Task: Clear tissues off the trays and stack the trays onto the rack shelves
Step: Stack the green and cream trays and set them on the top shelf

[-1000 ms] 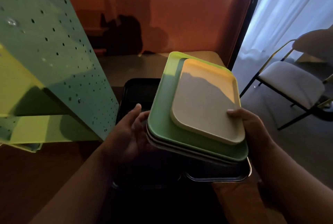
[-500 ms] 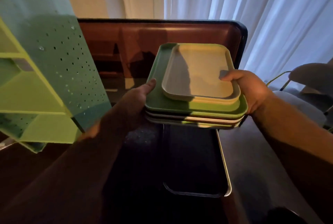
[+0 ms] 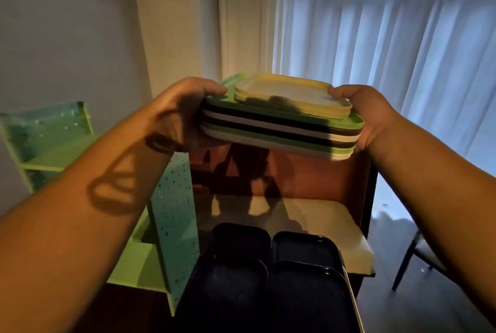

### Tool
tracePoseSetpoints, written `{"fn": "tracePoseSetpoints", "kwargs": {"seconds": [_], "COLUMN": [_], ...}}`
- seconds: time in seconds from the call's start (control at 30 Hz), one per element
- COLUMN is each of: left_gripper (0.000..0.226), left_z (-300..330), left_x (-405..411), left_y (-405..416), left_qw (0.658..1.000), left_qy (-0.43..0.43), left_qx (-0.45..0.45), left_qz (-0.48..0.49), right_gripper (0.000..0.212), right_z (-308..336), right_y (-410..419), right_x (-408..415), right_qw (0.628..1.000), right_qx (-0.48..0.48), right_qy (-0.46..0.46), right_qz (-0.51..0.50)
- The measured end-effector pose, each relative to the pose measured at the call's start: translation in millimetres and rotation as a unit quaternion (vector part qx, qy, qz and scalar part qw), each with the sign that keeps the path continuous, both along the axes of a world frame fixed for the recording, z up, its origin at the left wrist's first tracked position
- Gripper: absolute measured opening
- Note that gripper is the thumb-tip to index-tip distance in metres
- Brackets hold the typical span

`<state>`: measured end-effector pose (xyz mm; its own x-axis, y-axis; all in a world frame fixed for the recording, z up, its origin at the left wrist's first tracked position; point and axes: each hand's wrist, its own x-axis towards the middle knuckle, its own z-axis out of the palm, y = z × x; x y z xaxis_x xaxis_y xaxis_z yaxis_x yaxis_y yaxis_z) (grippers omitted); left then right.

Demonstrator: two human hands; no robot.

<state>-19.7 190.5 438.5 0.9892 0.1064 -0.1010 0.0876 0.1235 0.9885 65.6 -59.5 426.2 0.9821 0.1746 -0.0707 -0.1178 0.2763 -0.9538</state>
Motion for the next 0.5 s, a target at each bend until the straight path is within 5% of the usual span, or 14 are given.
{"fn": "tracePoseSetpoints", "kwargs": {"seconds": [0.5], "left_gripper": [0.028], "left_z": [69], "left_x": [-38], "left_y": [233], "left_qw": [0.996], "left_qy": [-0.044], "left_qx": [0.051], "left_qz": [0.062], "right_gripper": [0.017], "right_z": [84], "right_y": [231], "right_x": [-38], "right_qw": [0.991], "right_qx": [-0.111], "right_qy": [-0.049], "right_qz": [0.048]}}
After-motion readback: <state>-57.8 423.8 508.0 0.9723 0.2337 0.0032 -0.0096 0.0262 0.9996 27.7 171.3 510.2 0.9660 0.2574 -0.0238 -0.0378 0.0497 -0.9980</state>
